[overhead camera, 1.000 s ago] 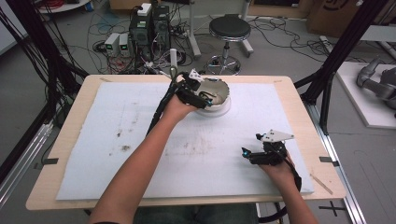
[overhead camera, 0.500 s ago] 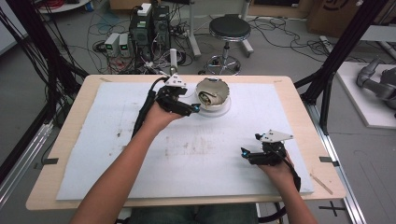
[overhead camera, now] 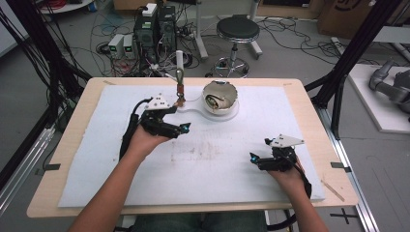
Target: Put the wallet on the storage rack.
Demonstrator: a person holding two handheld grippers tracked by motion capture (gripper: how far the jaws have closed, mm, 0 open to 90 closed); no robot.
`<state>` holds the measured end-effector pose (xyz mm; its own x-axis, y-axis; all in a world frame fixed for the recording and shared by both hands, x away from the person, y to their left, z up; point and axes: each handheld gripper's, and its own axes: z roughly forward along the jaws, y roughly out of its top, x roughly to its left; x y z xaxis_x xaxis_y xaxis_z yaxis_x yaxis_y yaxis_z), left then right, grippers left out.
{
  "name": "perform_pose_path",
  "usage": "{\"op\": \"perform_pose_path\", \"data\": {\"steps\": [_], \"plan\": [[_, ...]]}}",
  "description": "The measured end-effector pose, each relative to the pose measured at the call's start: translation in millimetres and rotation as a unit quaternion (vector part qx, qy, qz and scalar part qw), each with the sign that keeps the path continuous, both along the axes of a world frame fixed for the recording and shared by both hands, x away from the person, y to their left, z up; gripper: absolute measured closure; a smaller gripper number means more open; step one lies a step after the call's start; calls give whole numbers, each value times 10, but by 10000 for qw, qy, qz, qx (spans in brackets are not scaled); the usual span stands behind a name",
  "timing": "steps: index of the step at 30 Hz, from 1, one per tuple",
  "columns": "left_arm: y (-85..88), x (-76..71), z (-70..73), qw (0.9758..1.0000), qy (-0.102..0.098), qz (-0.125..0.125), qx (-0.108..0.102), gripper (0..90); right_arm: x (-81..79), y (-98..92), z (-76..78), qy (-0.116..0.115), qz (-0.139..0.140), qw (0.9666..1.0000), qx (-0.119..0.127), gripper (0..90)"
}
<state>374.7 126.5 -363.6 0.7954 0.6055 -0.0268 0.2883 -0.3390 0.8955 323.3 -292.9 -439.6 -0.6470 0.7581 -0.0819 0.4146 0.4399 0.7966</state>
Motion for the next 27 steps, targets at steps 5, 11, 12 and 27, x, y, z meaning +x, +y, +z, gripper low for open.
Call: {"op": "perform_pose_path", "data": {"steps": [5,11,12,27], "plan": [[147,-133,-129,10000,-14,70,1,172,7,-13,-2,-13,10,10000,-4,179],[315,-260,-193,9998,-51,160,-49,172,7,-29,-8,14,-8,10000,33,179],[352,-288,-216,9998,-27,180,-52,172,5,-30,-3,0,-8,10000,44,179],[795,-561,-486,9978,3,585,-313,172,49,23,17,-32,5,9999,108,179]]}}
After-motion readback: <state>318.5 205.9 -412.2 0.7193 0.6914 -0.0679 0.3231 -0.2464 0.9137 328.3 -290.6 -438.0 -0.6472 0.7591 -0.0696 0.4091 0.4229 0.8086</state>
